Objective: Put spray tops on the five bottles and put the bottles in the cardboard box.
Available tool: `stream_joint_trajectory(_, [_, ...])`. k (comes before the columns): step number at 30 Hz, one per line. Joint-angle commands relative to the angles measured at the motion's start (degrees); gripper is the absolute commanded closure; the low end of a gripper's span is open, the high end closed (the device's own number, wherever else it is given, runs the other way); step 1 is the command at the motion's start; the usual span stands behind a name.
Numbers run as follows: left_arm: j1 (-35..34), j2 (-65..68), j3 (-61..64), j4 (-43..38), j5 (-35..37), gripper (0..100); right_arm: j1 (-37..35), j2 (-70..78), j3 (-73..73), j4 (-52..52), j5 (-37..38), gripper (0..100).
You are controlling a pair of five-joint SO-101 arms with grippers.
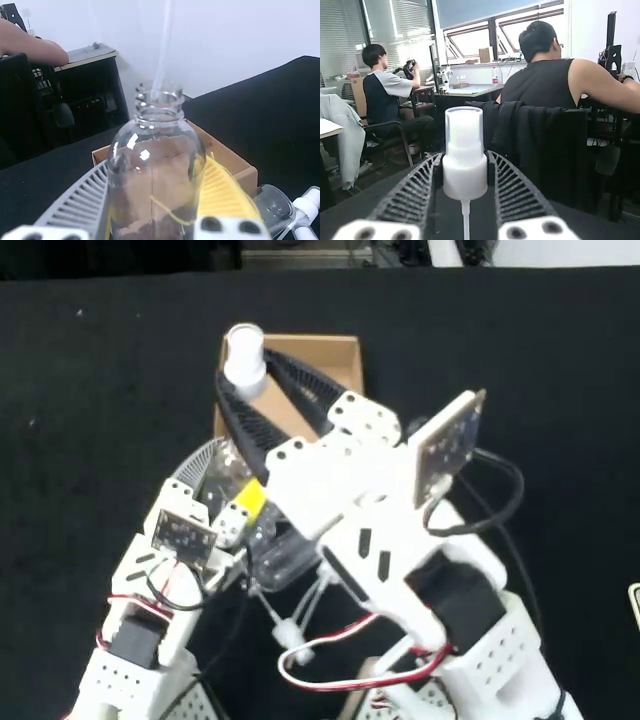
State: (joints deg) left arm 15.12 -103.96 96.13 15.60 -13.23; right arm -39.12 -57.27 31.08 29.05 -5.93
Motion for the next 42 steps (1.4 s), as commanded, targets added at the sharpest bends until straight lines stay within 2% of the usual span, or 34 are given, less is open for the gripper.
stream_joint_trajectory(1, [0.4,-0.79,1.27,-1.49,-0.44,92,1.32,-1.45,2.95,-1.32,0.62,98.7])
stream_joint_trajectory(7, [0.48,-0.79,1.27,-1.58,-0.44,92,3.08,-1.63,11.74,-1.76,0.62,96.1])
stream_joint_trajectory(13, [0.04,-0.79,1.27,-1.49,-0.44,92,0.79,-1.45,12.18,-1.32,0.62,83.3])
stream_joint_trajectory(16, [0.04,-0.79,1.27,-1.49,-0.44,92,0.7,-1.71,12.09,-0.97,0.62,84.1])
stream_joint_trajectory(25, [0.04,-0.79,1.27,-1.49,-0.44,92,1.49,-1.71,-0.4,14.77,0.62,85.0])
stream_joint_trajectory(31, [0.04,-0.79,1.27,-1.49,-0.44,92,11.43,-1.27,-9.71,21.98,3.34,85.0])
stream_joint_trajectory(36, [0.04,-0.79,1.27,-1.49,-0.44,92,20.66,-0.84,-10.86,24.97,3.25,85.0])
stream_joint_trajectory(42, [-0.04,-0.79,1.27,-1.49,-0.53,92,26.73,9.54,-9.98,28.31,3.25,85.0])
